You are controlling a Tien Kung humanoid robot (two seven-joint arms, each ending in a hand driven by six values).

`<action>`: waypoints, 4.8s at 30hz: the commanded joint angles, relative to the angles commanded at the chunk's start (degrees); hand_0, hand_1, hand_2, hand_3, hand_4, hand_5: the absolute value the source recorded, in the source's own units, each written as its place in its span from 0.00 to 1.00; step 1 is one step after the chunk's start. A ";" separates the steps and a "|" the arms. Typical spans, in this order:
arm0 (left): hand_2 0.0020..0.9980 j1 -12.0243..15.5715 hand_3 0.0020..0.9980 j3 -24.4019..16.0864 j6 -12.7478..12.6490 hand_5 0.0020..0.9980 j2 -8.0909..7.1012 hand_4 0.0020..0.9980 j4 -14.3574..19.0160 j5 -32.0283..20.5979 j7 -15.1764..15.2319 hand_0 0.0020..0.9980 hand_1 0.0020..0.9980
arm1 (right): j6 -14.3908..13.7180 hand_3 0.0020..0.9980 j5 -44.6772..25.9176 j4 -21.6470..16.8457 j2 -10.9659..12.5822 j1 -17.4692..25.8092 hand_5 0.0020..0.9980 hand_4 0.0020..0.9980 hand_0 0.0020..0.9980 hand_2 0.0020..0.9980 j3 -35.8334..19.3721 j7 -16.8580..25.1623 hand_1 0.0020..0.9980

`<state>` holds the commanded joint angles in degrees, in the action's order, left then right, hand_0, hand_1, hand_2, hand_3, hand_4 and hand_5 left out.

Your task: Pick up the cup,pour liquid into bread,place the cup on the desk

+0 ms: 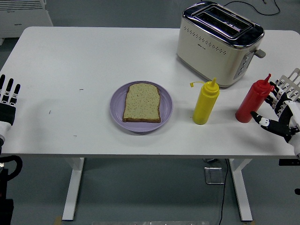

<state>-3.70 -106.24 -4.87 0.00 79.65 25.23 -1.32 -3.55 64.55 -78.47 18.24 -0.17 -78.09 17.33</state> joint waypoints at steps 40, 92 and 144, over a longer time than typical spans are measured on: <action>0.73 -0.28 0.68 -2.29 -0.24 0.99 0.00 0.55 0.11 0.15 -0.17 0.78 0.73 | -8.23 0.34 -13.33 10.18 -6.54 -12.10 0.10 0.86 0.28 0.28 8.91 2.44 0.26; 0.72 -0.17 0.67 -3.27 -0.28 0.98 0.00 0.54 0.18 0.23 -0.19 0.78 0.73 | -19.48 0.25 15.90 -3.72 -0.24 -25.81 0.29 0.77 0.02 0.13 2.89 -10.74 0.03; 0.73 0.23 0.68 -4.37 -0.05 0.98 0.00 0.55 0.03 0.27 -0.11 0.79 0.74 | 4.47 0.29 65.45 3.86 -3.83 -61.75 0.25 0.66 0.07 0.18 53.18 -41.96 0.07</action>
<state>-3.47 -110.62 -4.91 0.00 79.68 25.50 -1.43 0.92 130.00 -74.62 14.41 -61.92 -24.92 -24.63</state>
